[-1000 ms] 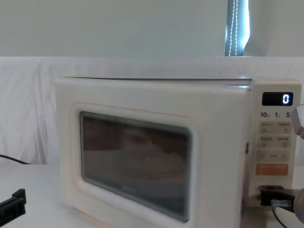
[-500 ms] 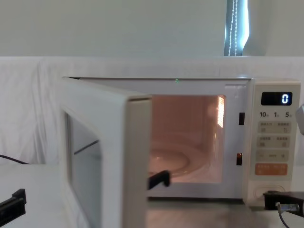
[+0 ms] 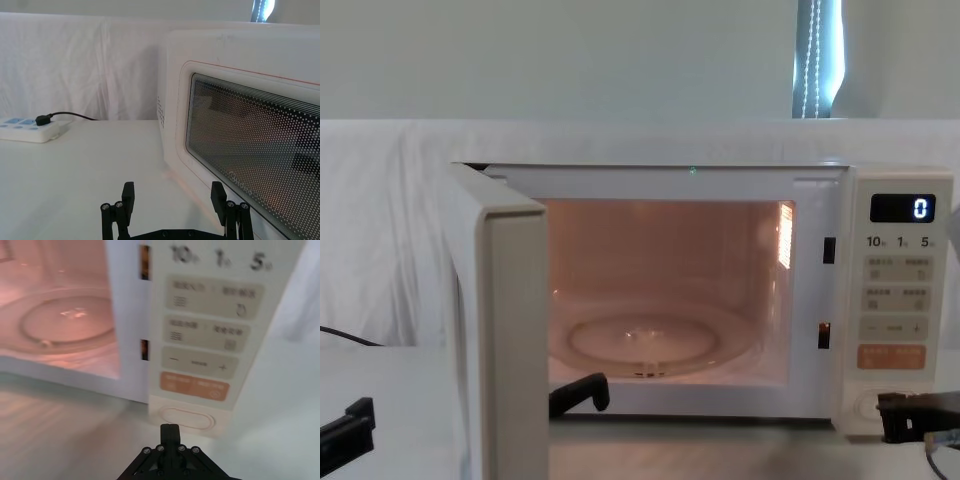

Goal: Press the button to open the microwave door with one hand; close the microwave door with the other hand.

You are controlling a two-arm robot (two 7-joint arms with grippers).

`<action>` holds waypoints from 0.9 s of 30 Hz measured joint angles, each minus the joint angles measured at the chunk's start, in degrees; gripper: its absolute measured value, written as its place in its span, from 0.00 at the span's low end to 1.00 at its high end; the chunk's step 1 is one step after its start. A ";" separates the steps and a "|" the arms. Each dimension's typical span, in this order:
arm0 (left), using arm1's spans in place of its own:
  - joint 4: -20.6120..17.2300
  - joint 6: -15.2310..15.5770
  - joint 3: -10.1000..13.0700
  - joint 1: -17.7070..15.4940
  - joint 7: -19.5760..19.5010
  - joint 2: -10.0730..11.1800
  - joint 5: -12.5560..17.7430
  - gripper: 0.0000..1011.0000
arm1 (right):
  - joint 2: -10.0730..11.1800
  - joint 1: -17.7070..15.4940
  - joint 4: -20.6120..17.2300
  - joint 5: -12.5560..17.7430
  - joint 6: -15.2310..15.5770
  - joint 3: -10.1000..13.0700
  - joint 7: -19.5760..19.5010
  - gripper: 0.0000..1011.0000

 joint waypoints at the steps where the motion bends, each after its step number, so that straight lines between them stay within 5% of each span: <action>1: 0.00 0.00 0.00 0.00 0.00 0.00 0.00 0.99 | 0.00 0.00 0.00 0.00 0.00 0.00 0.00 0.00; 17: 0.00 0.00 0.00 0.00 0.00 0.00 0.00 0.99 | 10.50 -8.85 -12.72 0.88 -4.22 -5.20 8.72 0.00; 27: 0.00 0.00 0.00 0.00 0.00 0.00 0.00 0.99 | 13.14 -13.36 -16.22 3.02 -6.67 -4.85 8.45 0.00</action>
